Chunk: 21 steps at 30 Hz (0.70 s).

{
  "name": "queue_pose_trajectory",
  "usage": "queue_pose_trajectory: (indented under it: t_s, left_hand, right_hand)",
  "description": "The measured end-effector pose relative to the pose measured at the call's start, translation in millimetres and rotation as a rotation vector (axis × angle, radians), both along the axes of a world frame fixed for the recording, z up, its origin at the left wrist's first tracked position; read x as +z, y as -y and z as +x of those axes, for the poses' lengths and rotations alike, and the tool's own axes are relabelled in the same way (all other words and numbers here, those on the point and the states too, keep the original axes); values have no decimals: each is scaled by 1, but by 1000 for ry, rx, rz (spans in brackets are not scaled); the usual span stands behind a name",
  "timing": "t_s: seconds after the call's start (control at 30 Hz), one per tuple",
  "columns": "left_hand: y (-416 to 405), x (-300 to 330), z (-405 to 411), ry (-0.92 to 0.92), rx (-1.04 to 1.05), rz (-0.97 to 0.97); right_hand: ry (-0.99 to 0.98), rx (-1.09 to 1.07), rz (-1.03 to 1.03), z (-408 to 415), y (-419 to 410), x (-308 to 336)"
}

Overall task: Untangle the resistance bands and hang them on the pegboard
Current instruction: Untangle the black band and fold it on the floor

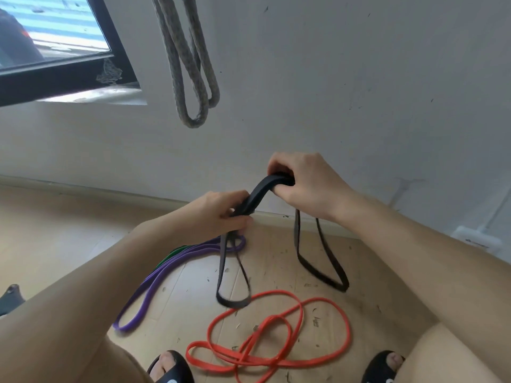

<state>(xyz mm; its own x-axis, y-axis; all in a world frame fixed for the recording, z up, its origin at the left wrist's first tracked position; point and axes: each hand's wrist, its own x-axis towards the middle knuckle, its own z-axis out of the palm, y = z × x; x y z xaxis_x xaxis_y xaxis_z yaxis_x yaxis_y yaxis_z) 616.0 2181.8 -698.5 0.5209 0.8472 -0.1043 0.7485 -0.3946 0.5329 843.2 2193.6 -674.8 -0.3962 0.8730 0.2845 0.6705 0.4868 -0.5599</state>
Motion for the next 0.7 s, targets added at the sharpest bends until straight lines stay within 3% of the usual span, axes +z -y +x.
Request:
queue_pose_trajectory:
  t_s: [0.2, 0.4, 0.57, 0.7]
  left_hand:
    - [3, 0, 7, 142, 7, -30]
    - [3, -1, 11, 127, 22, -28]
    - [-6, 1, -7, -37, 6, -4]
    - [-8, 7, -15, -9, 60, -42]
  right_hand:
    - [-253, -8, -127, -11, 8, 8]
    - [-269, 72, -199, -17, 9, 14]
    - [24, 60, -119, -2, 1, 13]
    - [154, -16, -62, 8, -5, 6]
